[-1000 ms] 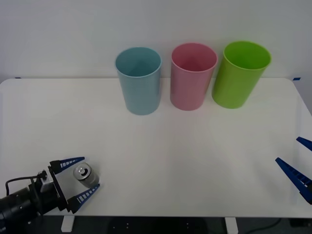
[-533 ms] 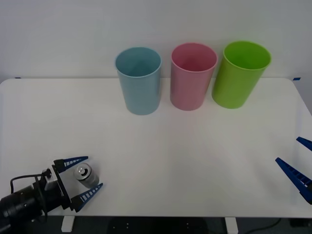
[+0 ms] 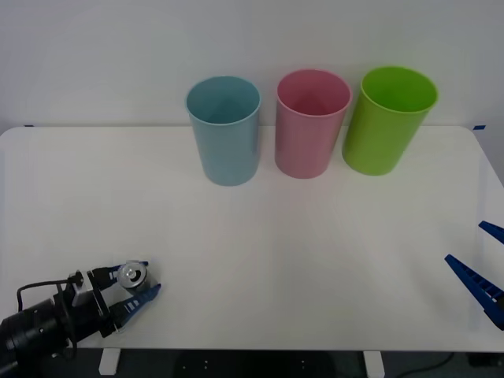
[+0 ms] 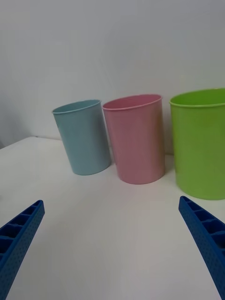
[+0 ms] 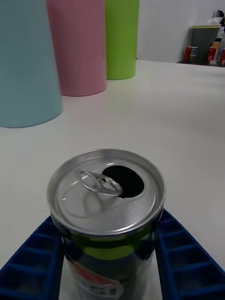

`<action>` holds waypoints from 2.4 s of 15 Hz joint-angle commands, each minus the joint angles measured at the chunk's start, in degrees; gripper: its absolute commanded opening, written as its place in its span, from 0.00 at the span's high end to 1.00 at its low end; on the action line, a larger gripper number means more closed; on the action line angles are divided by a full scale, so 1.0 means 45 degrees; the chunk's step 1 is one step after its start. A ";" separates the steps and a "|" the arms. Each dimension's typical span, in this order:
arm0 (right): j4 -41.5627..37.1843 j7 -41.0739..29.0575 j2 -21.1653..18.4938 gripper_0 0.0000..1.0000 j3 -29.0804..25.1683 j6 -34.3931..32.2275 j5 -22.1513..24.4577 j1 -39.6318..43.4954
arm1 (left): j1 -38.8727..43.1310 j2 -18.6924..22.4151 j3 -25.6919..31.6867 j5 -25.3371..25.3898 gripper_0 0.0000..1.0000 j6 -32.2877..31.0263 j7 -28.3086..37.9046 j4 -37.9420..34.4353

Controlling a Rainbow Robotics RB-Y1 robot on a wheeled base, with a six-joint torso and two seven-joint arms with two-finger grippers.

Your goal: Grasp the object on the table and drop it into the matching bin: aluminum can to the light blue bin, PET bottle to the pink bin.

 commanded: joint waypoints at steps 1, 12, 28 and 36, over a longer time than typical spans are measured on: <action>0.0000 0.0000 0.0000 0.00 0.0000 0.0000 0.0000 0.0000 | -0.0001 0.0000 0.0039 0.0005 1.00 0.0000 0.0001 -0.0013; 0.0000 0.0000 0.0000 0.00 0.0000 0.0000 0.0000 0.0000 | -0.0001 0.0000 0.0528 0.1118 1.00 0.0000 0.0548 -0.0618; 0.0000 0.0000 0.0000 0.00 0.0000 0.0000 0.0000 0.0000 | -0.0021 -0.1563 0.1875 0.1860 1.00 0.2872 0.5001 -0.5794; 0.0000 0.0000 0.0000 0.00 0.0000 0.0000 0.0000 0.0000 | -0.1446 -0.1563 0.1739 0.0610 1.00 0.4942 0.7677 -0.7435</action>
